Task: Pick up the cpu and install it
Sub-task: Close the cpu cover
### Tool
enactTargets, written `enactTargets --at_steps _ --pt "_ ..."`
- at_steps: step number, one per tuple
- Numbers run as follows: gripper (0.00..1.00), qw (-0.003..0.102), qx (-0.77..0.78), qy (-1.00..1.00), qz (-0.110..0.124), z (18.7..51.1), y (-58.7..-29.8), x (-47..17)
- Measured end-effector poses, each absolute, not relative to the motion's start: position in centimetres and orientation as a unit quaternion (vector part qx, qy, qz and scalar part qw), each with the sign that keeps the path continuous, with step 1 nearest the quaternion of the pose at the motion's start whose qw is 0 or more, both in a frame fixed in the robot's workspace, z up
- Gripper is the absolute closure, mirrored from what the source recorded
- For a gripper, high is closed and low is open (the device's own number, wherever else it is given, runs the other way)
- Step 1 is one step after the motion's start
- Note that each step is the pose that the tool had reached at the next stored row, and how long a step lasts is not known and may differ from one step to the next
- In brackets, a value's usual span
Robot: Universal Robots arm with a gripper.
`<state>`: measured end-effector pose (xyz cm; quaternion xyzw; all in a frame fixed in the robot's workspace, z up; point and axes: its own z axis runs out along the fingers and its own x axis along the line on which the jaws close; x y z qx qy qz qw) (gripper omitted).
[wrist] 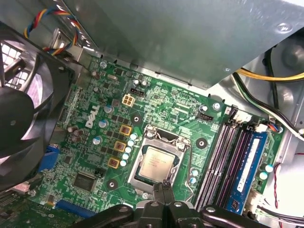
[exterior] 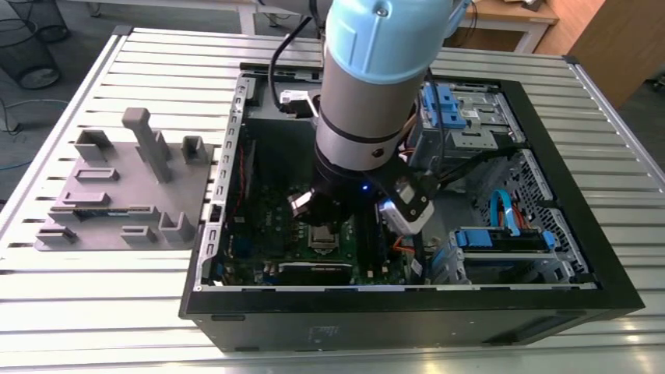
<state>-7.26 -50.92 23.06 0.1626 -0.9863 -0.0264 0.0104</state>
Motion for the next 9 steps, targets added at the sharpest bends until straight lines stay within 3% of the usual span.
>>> enactTargets --at_steps 9 --pt "0.89 0.01 0.163 -0.986 -0.026 23.35 -50.58 -7.26"
